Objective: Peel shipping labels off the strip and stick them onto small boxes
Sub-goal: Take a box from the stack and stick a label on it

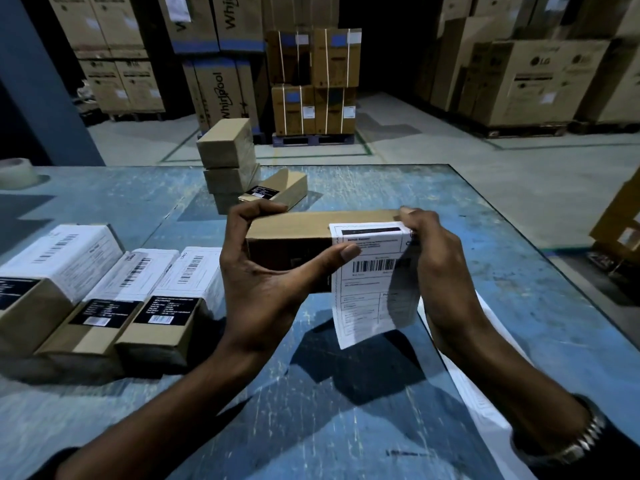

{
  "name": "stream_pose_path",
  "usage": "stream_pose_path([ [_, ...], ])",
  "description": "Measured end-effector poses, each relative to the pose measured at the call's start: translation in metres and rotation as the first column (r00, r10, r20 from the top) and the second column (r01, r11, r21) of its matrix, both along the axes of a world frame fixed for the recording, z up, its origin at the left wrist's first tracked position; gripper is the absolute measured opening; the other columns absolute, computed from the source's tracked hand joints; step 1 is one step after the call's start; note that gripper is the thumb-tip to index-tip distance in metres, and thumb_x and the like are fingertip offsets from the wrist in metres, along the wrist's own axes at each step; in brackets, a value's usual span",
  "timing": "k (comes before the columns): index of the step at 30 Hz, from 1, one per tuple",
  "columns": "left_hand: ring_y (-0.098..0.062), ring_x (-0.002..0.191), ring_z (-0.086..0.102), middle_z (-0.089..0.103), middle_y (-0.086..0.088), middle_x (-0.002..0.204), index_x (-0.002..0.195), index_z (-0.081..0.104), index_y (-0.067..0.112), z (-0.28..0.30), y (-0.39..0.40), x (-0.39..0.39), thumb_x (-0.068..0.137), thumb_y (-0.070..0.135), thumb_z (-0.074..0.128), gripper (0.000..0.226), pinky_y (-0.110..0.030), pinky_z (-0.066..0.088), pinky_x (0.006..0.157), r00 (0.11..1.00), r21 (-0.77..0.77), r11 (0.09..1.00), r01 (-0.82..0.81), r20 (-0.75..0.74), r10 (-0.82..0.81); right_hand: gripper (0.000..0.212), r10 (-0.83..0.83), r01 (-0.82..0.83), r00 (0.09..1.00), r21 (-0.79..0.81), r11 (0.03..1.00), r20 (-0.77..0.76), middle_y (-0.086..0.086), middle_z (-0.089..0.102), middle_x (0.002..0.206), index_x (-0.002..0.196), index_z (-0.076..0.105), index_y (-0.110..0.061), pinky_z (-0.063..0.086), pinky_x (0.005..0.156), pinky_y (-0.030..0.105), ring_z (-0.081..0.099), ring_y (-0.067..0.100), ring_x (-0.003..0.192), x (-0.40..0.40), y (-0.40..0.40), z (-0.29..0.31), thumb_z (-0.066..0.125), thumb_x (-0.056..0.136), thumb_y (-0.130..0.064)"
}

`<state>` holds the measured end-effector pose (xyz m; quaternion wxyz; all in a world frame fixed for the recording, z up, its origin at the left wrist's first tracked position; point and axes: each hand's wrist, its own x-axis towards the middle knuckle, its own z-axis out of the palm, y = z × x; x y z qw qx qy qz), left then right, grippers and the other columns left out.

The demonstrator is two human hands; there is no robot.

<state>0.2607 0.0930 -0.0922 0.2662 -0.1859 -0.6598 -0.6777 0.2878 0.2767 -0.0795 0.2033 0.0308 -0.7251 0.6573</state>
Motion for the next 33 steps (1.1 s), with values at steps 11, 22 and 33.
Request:
stream_pose_path([
  [11,-0.015,0.103,0.075,0.071,0.013,0.107,0.123,0.049,0.004,0.004,-0.003,-0.005,0.065,0.032,0.098,0.081,-0.057,0.066,0.079,0.996,0.058,0.995,0.08,0.037,-0.082,0.082,0.072,-0.062,0.993,-0.109,0.992,0.096,0.002,0.084,0.104,0.094,0.086,-0.031,0.05,0.097,0.046,0.078,0.017,0.1,0.005,0.003,0.01,0.014,0.109,-0.066],
  [22,-0.032,0.106,0.073,0.067,-0.01,0.112,0.121,0.051,0.009,-0.004,-0.004,-0.007,0.063,0.03,0.102,0.08,-0.057,0.066,0.07,0.991,0.038,0.993,0.111,0.078,-0.114,0.044,0.04,-0.037,0.995,-0.03,0.999,0.092,0.002,0.076,0.089,0.095,0.065,-0.022,0.047,0.087,0.047,0.069,0.023,0.093,-0.005,0.0,-0.008,0.044,0.103,-0.06],
  [33,-0.027,0.104,0.076,0.073,0.002,0.106,0.121,0.052,0.016,-0.006,-0.006,-0.009,0.062,0.036,0.099,0.078,-0.059,0.065,0.079,0.985,0.032,0.993,0.111,0.133,-0.115,0.078,0.106,-0.087,0.97,-0.095,0.992,0.218,-0.01,0.083,0.087,0.074,0.083,-0.039,0.047,0.096,0.041,0.076,0.001,0.082,0.002,0.003,0.0,0.019,0.11,-0.064],
])
